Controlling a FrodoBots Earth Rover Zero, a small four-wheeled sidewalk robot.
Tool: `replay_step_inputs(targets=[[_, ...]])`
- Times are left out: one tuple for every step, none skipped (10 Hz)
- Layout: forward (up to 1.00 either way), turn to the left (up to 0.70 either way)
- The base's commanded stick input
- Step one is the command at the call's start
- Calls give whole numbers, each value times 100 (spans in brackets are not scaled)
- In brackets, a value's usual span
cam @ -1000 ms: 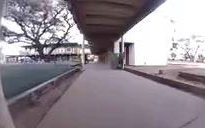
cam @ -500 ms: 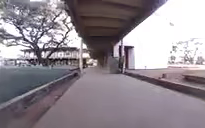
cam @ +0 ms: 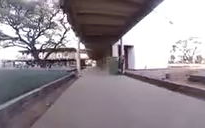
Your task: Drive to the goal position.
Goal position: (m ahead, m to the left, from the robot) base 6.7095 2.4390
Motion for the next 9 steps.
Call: replay_step_inputs(targets=[[70, 0], [70, 0], [70, 0], [70, 0], [70, 0], [70, 0], [70, 0], [70, 0], [70, 0]])
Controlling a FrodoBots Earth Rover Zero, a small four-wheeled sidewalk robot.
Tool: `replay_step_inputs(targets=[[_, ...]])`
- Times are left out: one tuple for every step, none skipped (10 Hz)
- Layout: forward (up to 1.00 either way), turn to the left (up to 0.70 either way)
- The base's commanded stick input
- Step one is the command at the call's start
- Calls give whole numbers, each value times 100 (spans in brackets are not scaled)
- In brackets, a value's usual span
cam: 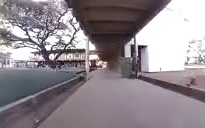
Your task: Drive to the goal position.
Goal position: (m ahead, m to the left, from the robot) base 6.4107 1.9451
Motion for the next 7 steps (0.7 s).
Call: replay_step_inputs(targets=[[70, 0], [70, 0], [70, 0], [70, 0], [70, 0], [70, 0], [70, 0]])
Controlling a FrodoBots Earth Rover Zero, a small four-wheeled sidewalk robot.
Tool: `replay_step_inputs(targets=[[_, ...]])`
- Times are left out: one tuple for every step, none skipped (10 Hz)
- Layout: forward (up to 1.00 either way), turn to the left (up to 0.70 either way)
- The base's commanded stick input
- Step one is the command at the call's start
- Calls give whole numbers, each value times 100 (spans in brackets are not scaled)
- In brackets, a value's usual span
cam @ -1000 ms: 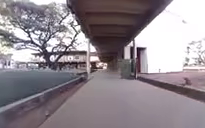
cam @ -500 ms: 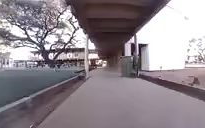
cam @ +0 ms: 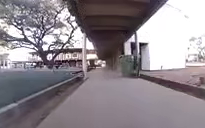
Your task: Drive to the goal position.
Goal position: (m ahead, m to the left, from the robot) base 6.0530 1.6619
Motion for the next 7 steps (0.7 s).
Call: replay_step_inputs(targets=[[70, 0], [70, 0], [70, 0], [70, 0], [70, 0], [70, 0], [70, 0]])
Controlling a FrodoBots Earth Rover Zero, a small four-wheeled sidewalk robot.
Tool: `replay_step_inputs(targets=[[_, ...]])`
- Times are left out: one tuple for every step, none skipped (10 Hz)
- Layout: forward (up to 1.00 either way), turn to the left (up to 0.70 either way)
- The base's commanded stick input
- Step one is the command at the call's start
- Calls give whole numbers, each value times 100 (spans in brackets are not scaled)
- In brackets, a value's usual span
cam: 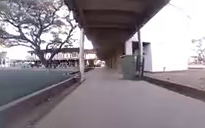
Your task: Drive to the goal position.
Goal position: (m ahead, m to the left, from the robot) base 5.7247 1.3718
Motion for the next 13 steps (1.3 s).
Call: replay_step_inputs(targets=[[70, 0], [70, 0], [70, 0], [70, 0], [70, 0], [70, 0], [70, 0], [70, 0], [70, 0], [70, 0], [70, 0], [70, 0], [70, 0]])
